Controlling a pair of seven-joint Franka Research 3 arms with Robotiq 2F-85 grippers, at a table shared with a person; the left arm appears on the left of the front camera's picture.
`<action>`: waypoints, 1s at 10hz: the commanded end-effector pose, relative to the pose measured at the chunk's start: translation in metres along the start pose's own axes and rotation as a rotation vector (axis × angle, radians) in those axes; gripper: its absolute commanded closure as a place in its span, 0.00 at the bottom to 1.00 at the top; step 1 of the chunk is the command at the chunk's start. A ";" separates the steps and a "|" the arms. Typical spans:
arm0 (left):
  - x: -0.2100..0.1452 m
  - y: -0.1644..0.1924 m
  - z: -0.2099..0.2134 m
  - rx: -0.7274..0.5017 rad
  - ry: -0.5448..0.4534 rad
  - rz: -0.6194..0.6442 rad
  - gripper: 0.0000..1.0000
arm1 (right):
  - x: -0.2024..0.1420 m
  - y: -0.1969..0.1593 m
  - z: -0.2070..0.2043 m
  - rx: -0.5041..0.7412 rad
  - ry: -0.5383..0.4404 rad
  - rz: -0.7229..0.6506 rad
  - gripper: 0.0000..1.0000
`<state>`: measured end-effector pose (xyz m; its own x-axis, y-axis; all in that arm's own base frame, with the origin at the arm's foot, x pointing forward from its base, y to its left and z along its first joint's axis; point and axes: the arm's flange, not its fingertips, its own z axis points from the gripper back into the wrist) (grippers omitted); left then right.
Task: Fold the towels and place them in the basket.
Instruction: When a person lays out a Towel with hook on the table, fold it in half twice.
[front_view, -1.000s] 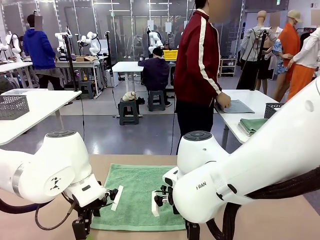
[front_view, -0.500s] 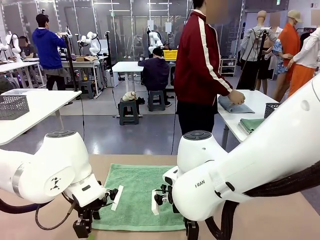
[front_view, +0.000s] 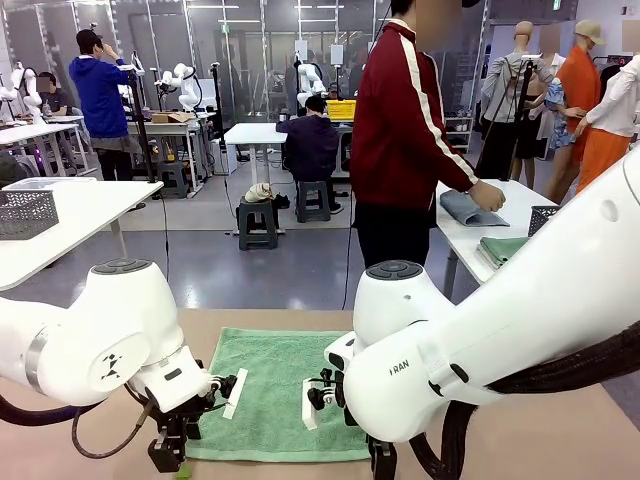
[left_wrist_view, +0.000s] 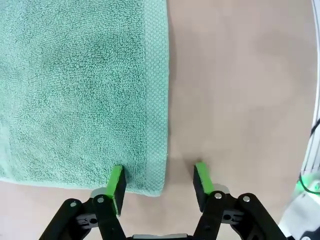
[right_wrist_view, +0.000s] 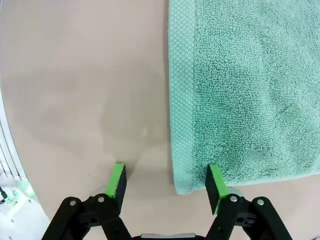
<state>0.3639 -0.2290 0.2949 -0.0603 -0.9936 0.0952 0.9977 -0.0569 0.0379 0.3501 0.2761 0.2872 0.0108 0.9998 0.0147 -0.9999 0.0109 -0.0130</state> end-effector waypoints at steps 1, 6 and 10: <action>0.002 0.005 -0.006 0.009 -0.023 -0.008 0.43 | 0.002 -0.001 -0.005 0.001 -0.008 -0.015 0.30; 0.006 0.006 0.002 0.014 -0.025 -0.007 0.58 | 0.005 -0.003 0.001 -0.002 0.000 -0.022 0.40; 0.008 0.008 0.006 0.018 -0.015 0.000 0.62 | 0.007 -0.004 0.002 -0.016 0.006 -0.038 0.60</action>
<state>0.3673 -0.2350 0.3015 -0.0680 -0.9924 0.1026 0.9966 -0.0627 0.0534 0.3548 0.2796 0.2939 0.0212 0.9995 0.0234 -0.9995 0.0218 -0.0244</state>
